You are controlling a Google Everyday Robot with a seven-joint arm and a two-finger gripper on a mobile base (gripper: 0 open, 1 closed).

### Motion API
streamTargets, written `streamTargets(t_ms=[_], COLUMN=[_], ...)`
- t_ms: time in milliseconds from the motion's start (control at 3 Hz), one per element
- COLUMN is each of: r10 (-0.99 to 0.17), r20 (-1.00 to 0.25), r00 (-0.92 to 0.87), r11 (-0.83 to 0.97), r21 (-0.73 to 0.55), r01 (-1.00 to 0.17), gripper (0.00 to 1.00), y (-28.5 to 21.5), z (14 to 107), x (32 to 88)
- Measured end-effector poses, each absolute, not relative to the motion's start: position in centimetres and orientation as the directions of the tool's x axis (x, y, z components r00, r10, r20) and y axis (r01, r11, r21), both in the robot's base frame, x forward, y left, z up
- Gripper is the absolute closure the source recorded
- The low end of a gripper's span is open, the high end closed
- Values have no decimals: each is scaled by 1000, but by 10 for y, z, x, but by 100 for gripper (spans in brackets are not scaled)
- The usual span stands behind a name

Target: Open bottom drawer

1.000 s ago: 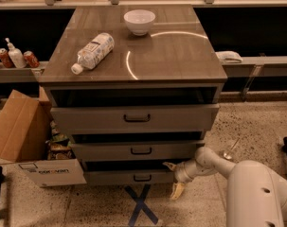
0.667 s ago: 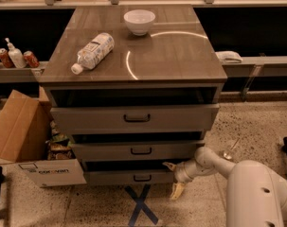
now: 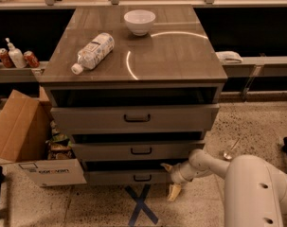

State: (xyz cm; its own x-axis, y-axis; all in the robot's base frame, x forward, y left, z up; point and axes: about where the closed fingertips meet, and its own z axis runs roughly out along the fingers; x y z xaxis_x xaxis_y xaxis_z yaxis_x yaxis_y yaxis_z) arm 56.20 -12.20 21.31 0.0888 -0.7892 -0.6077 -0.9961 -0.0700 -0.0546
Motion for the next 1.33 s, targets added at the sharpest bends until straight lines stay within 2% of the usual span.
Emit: streamTargets(t_ms=[667, 1333], r10=[-775, -763], r20=[-629, -644], r00=[59, 52], r11=[-65, -64], r21=[-13, -6], r01=[-998, -998], gripper=[0, 50], y=[-105, -99], z=[180, 174], x=[560, 562])
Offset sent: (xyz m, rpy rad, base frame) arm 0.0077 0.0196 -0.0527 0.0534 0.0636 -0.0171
